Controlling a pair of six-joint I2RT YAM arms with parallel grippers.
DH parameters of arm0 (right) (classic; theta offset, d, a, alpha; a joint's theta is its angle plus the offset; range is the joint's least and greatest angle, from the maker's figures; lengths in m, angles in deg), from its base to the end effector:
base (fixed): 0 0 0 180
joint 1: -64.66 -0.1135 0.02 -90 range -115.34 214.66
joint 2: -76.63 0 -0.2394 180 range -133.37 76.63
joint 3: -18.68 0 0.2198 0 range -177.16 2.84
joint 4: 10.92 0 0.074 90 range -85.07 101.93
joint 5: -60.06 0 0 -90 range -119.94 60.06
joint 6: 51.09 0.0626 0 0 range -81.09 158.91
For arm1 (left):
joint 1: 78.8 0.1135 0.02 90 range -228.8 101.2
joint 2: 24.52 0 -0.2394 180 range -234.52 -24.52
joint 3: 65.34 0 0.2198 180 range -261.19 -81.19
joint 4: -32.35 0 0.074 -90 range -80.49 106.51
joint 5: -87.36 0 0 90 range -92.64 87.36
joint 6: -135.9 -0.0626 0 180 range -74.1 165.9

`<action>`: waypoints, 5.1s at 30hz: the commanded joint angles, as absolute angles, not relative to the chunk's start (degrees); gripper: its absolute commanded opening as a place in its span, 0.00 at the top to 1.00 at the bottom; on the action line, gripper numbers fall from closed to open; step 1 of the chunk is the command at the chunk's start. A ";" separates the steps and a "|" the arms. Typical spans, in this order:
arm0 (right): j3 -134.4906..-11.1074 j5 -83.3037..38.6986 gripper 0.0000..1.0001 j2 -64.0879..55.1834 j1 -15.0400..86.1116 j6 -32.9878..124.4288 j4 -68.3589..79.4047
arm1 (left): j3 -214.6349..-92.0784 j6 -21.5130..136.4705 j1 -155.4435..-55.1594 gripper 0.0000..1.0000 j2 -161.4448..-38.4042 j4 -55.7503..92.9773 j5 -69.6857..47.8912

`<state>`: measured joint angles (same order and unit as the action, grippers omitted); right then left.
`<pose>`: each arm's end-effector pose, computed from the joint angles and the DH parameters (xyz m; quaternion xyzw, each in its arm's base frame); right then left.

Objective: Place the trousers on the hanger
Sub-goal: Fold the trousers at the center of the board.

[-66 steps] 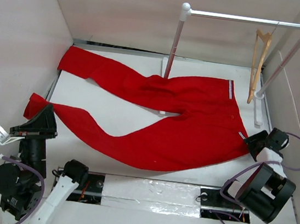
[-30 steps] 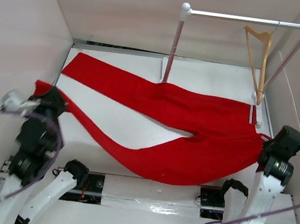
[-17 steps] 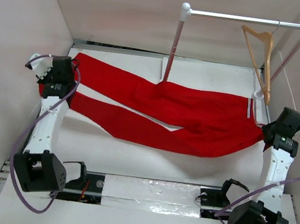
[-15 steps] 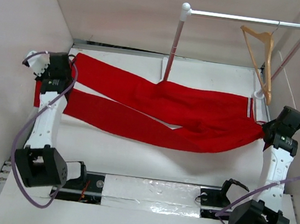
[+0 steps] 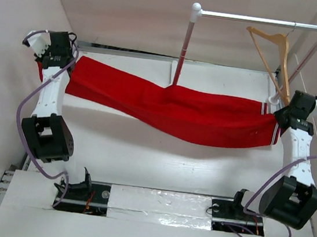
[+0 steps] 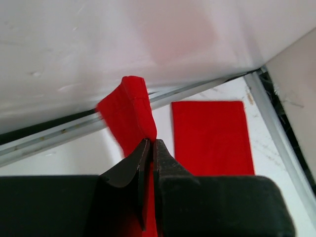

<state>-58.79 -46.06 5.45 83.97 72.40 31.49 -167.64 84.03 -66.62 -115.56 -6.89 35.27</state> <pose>0.2487 -0.1056 0.2851 0.4494 0.7624 -0.0687 0.4606 0.3329 0.1112 0.3379 -0.4960 0.6626 0.1619 0.5373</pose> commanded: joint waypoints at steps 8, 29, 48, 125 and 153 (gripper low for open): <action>-71.51 -55.34 1.00 -4.84 82.24 71.95 23.12 | -183.57 79.21 -66.15 1.00 -129.26 -4.85 39.90; -82.41 -60.00 1.00 -26.11 79.25 68.79 18.99 | -210.30 64.62 -71.59 1.00 -157.57 3.31 47.02; -64.68 -44.45 0.04 -13.21 72.14 72.04 5.55 | -184.55 68.14 -71.59 0.47 -144.07 7.72 36.39; -24.94 -24.50 0.67 5.88 78.11 69.58 -14.93 | -162.49 79.83 -66.76 0.63 -141.06 12.12 5.80; -21.51 -30.81 1.00 9.99 78.11 71.69 -14.07 | -159.07 74.73 -66.76 1.00 -133.69 10.98 12.30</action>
<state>-22.22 -25.43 5.93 78.07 72.34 -14.60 -160.93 76.77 -67.19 -140.83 11.91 8.46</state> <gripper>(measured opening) 0.013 0.010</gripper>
